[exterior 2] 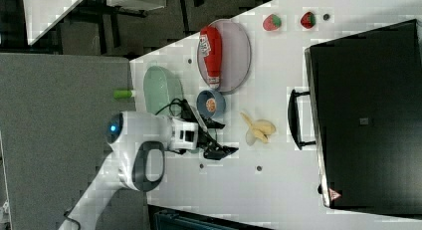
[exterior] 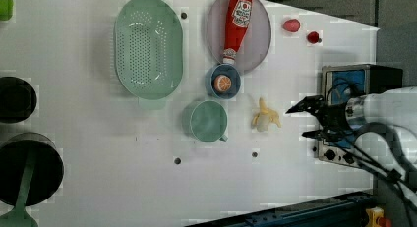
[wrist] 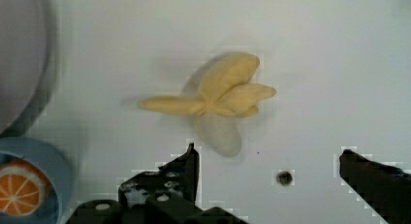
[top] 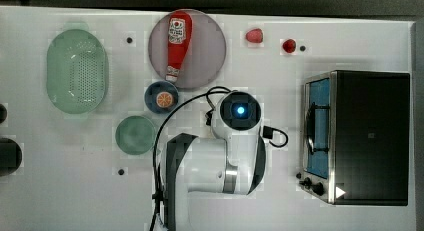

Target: Pick Banana and place it in mug.

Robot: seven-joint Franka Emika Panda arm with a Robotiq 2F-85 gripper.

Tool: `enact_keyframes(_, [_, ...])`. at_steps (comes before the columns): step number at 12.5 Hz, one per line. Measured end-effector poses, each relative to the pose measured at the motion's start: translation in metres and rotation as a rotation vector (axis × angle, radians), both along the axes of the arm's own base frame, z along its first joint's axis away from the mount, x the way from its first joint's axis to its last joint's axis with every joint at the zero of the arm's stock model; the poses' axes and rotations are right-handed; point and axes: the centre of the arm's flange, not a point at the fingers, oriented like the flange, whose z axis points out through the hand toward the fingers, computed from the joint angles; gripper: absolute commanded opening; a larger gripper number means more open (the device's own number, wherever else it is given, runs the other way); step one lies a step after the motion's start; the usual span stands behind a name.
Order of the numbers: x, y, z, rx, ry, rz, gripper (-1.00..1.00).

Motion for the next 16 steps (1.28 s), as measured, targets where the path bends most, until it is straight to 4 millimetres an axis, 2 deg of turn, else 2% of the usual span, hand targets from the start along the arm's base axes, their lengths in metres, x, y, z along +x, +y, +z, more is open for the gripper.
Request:
enact_keyframes(3, [-0.012, -0.002, -0.020, -0.005, -0.048, -0.007, 1.00])
enact_keyframes(5, [-0.006, -0.002, -0.040, -0.011, -0.086, -0.008, 1.00])
enact_keyframes(7, [-0.006, 0.001, -0.074, -0.020, -0.090, 0.011, 1.00])
enact_keyframes(9, [-0.018, 0.008, -0.110, -0.018, -0.052, 0.029, 1.00])
enact_keyframes(10, [-0.019, 0.015, -0.135, -0.014, -0.073, 0.034, 1.00])
enact_keyframes(11, [-0.018, 0.012, -0.143, -0.020, -0.082, 0.036, 0.94])
enact_keyframes(12, [-0.019, 0.009, -0.149, -0.025, -0.073, 0.037, 0.65])
enact_keyframes(13, [-0.019, 0.007, -0.148, -0.025, -0.086, 0.023, 0.45])
enact_keyframes(16, [-0.008, 0.008, -0.132, -0.019, -0.135, 0.020, -0.25])
